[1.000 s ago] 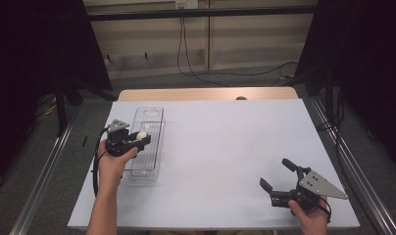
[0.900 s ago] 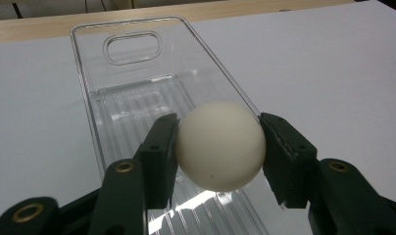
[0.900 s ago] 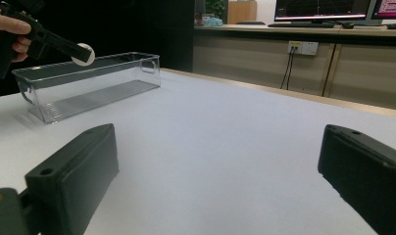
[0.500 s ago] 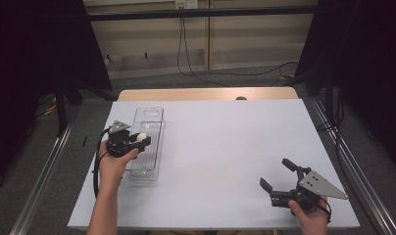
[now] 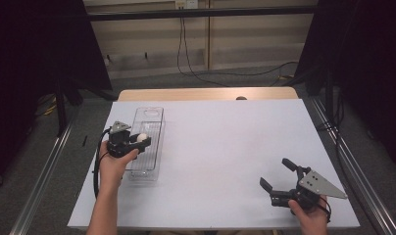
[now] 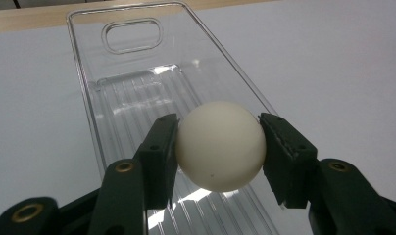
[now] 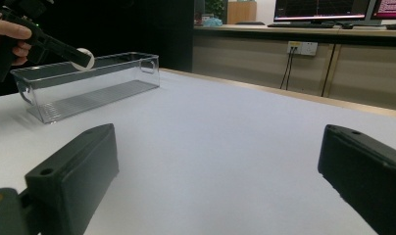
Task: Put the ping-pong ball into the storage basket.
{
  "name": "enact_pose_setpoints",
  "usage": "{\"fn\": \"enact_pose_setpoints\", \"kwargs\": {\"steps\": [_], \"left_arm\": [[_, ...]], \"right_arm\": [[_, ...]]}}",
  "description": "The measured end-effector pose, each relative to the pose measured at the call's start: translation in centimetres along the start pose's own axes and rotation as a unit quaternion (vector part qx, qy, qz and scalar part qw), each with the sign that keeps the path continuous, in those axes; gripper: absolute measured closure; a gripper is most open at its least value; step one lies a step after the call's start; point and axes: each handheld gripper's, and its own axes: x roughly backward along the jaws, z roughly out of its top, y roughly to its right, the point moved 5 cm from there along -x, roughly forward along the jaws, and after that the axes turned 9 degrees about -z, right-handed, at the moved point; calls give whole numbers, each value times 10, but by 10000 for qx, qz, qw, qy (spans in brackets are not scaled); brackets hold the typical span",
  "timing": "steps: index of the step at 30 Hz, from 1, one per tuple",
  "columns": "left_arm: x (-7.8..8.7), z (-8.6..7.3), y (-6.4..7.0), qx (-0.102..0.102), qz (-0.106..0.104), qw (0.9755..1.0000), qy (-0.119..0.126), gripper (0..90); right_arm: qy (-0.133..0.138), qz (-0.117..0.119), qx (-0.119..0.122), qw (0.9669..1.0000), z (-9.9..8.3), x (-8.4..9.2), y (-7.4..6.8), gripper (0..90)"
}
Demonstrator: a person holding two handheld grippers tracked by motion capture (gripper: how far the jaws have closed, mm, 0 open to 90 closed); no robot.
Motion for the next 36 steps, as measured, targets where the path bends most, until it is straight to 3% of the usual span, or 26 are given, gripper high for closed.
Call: {"fn": "enact_pose_setpoints", "kwargs": {"steps": [15, 36], "left_arm": [[-1, -3, -2, 13, 34, 10000, -8, 495], [7, 2, 2, -3, 40, 9996, 273, 341]], "right_arm": [[20, 18, 5, 10000, 0, 0, -1, 11], [21, 30, 23, 10000, 1, -2, -2, 11]]}}
